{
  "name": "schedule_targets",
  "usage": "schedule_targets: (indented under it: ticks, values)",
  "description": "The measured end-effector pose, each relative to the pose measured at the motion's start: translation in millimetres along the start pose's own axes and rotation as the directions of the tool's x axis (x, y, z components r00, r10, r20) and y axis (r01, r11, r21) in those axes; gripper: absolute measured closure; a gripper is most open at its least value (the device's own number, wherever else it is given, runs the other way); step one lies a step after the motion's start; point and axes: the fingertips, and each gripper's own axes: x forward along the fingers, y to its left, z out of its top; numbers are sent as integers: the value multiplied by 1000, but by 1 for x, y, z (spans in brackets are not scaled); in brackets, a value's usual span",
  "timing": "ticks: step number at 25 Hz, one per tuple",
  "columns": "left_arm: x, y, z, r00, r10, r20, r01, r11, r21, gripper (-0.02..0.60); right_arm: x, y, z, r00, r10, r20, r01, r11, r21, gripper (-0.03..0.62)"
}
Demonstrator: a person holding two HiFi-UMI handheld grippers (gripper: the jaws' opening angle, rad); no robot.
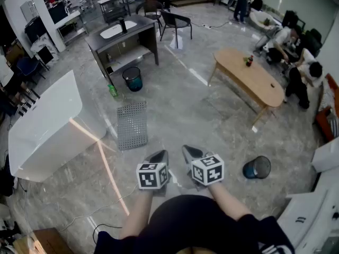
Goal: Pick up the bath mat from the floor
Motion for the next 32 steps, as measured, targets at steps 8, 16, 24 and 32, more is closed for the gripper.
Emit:
schedule_targets:
  ticks: [8,16,24,32]
  values:
    - [2,-8,-1,1000,-7,0,7,1000,3,581,-7,-5,-6,1000,-2,-10,2,1000,-15,583]
    - [8,-23,-11,1000,-17,-10,17,1000,7,581,-18,-16,-15,1000,-2,-5,2,1000,27,583]
    - [8,-27,-17,1000,-5,-17,5,1000,-18,581,-20,-20,-22,1000,11,-14,-10,997,82,583]
    - [18,-20,-11,1000,-7,-20,6,999,-48,580,-7,-24,-20,999,13,-29,-11,996,84,583]
